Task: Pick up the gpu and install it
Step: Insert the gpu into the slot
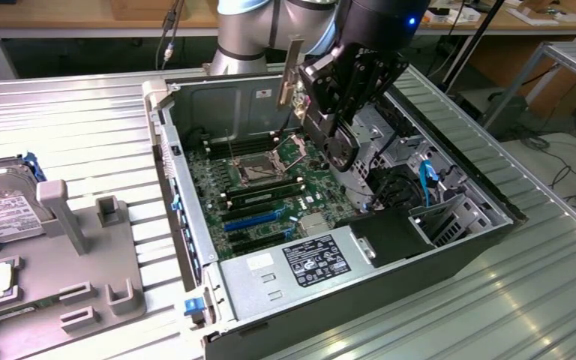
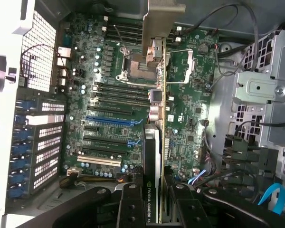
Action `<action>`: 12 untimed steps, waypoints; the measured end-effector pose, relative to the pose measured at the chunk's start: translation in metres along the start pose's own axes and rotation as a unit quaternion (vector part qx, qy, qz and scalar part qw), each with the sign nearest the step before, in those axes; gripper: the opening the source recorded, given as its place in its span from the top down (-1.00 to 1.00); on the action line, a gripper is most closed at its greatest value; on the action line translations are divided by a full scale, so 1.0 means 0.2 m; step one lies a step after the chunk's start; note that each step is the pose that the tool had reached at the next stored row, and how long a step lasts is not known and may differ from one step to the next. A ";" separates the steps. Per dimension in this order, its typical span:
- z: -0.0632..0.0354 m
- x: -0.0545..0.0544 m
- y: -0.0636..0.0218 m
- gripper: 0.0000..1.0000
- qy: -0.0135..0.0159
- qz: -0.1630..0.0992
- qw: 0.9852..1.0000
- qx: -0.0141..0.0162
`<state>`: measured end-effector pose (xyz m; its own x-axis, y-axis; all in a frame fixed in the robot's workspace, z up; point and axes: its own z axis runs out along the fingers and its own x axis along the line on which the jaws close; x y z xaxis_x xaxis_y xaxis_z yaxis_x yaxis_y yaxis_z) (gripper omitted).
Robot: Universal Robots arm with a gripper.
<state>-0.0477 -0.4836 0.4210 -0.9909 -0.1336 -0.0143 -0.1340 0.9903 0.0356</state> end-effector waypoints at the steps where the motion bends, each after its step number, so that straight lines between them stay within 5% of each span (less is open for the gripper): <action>1: 0.000 0.00 0.000 0.47 0.000 -0.003 1.000 0.000; 12: 0.000 0.00 0.000 0.47 0.001 -0.029 1.000 0.000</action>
<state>-0.0477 -0.4836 0.4209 -0.9815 -0.1911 -0.0143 -0.1915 0.9808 0.0356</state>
